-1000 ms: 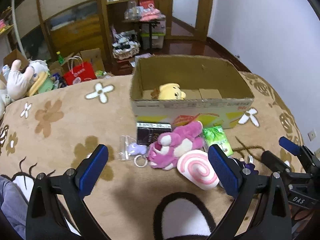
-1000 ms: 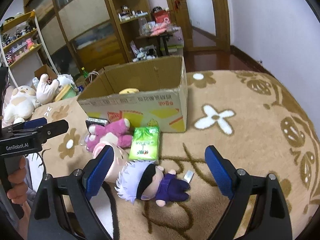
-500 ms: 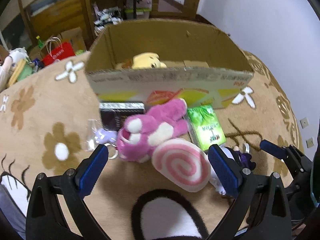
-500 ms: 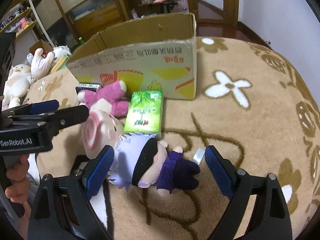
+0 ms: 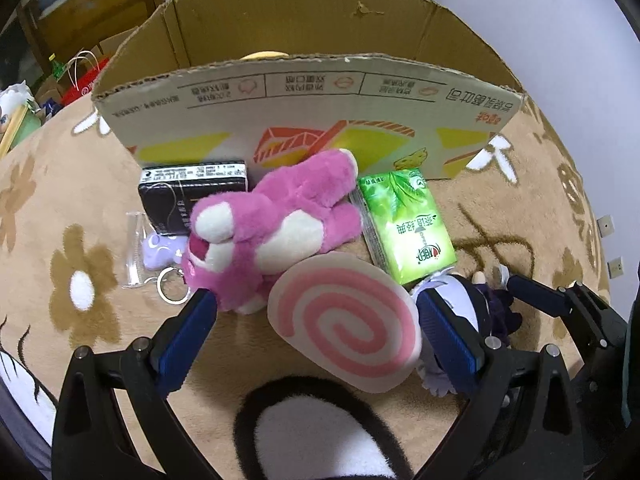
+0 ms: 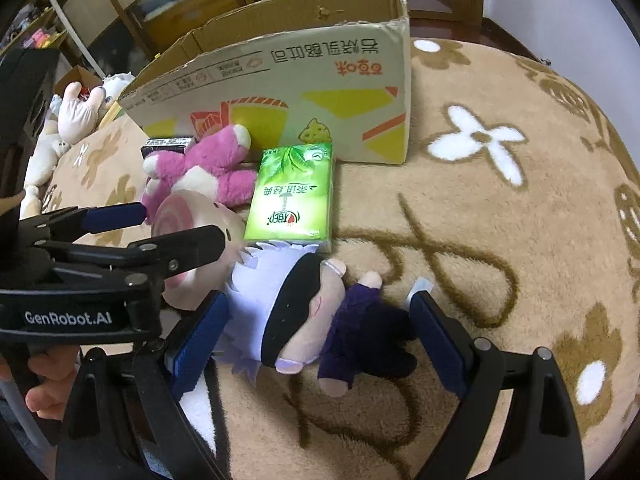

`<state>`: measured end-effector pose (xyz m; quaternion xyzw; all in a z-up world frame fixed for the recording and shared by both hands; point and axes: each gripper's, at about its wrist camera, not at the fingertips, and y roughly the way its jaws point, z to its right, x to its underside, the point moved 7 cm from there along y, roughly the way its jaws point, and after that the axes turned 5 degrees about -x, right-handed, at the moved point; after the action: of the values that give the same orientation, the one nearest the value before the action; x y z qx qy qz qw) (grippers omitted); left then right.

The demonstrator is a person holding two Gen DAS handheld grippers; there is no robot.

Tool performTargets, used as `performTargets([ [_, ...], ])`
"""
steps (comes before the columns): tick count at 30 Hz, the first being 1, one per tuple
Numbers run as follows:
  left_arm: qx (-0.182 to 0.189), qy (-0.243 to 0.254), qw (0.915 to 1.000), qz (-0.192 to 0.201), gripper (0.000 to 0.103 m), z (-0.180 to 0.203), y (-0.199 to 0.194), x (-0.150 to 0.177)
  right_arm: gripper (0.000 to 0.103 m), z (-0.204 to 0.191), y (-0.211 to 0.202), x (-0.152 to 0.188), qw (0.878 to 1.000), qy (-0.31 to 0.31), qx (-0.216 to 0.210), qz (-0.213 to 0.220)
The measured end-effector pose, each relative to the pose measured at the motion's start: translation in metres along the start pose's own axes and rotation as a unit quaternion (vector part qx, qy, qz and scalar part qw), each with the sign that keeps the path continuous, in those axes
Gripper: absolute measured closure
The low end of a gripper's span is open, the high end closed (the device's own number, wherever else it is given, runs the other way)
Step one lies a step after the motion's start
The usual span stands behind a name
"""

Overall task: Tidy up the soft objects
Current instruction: 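Lower the left tool onto the pink-swirl cake plush while the right tool reaches the white-haired doll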

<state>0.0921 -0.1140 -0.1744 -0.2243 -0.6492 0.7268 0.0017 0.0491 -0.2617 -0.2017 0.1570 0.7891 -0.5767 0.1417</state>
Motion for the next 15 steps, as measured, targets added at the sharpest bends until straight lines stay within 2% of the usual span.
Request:
performTargets([
  [6,0.003,0.002,0.9998,-0.019,0.005,0.001,0.010,0.005,0.006,-0.001,0.004,0.000,1.000,-0.001,0.000,-0.008],
  [10,0.040,-0.016,0.9981,-0.044,0.016,0.004,0.019,0.010,0.006,-0.001,0.006,0.001,1.000,-0.002,0.002,-0.010],
  [15,0.069,-0.024,0.9961,-0.050,0.037,0.008,0.021,0.012,0.006,-0.002,0.006,0.002,1.000,-0.004,0.003,-0.012],
])
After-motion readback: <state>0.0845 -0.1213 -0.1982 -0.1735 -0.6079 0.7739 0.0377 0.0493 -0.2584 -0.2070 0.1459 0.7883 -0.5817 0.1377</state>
